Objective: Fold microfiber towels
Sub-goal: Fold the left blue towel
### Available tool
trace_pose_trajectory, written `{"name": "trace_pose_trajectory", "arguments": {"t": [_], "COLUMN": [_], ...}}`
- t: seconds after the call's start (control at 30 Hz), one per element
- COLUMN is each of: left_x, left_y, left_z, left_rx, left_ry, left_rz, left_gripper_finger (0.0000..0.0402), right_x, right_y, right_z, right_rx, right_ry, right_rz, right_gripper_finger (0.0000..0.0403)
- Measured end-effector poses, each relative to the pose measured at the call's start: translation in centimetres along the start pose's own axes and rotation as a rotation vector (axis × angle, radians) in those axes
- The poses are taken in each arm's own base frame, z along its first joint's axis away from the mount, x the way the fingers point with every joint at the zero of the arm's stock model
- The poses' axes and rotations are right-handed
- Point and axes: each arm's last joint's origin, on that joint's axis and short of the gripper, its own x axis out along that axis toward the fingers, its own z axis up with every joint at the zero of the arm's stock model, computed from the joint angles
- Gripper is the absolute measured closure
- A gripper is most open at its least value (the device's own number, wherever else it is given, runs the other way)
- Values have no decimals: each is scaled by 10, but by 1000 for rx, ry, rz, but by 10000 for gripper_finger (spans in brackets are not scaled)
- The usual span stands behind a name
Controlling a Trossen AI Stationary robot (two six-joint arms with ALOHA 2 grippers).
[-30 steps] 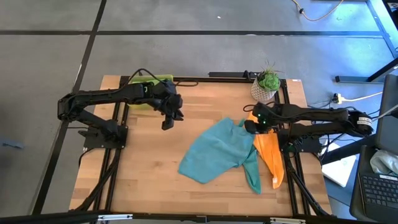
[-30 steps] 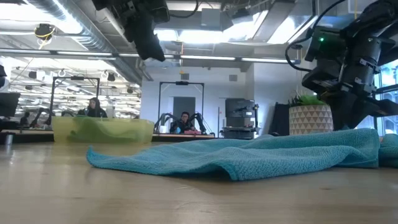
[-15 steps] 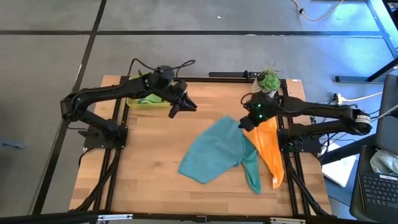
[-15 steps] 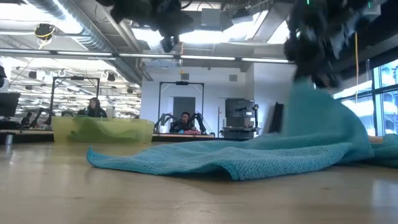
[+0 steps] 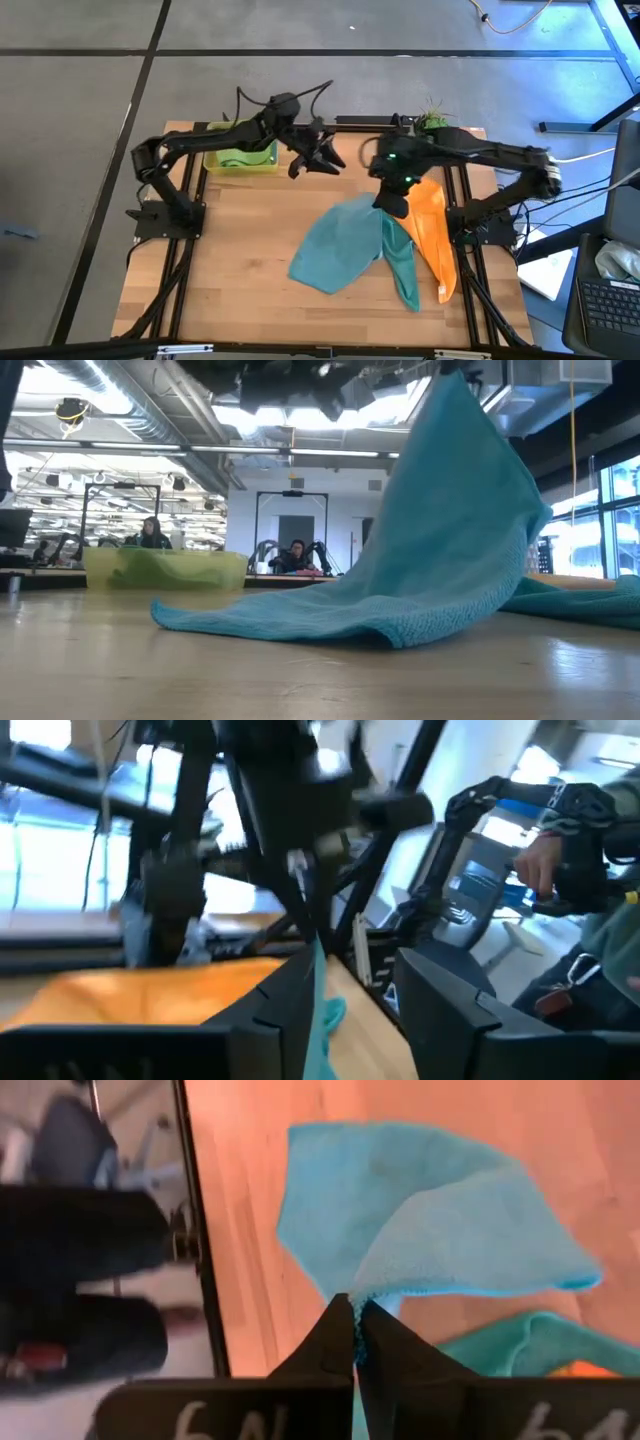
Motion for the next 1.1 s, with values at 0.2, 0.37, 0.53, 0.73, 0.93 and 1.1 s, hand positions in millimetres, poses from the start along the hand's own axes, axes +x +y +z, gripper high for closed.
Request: {"name": "trace_pose_trajectory", "arguments": {"t": [0.2,0.37,0.53,0.73,0.93,1.1], "left_x": [11,18,26,21,12,23], "left_y": [9,15,16,18,20,11], "left_z": [24,11,5,13,28,29], "left_rx": [27,-68,-75,-41,-46,-63], "left_ry": [6,68,83,46,28,41], "left_rz": [-78,-167,-205,-205,-202,-242], "left_gripper_finger": [252,251,251,251,251,251], "right_x": [-6,-33,-55,-40,-33,-33], "right_y": [16,36,52,52,52,50], "right_z": [40,65,78,79,79,80], "right_rx": [-40,-108,-192,-138,-118,-122], "right_ry": [90,-13,-118,32,85,67], "right_rz": [-7,5,55,276,306,253], "right_gripper_finger": [402,400,398,398,399,398]}}
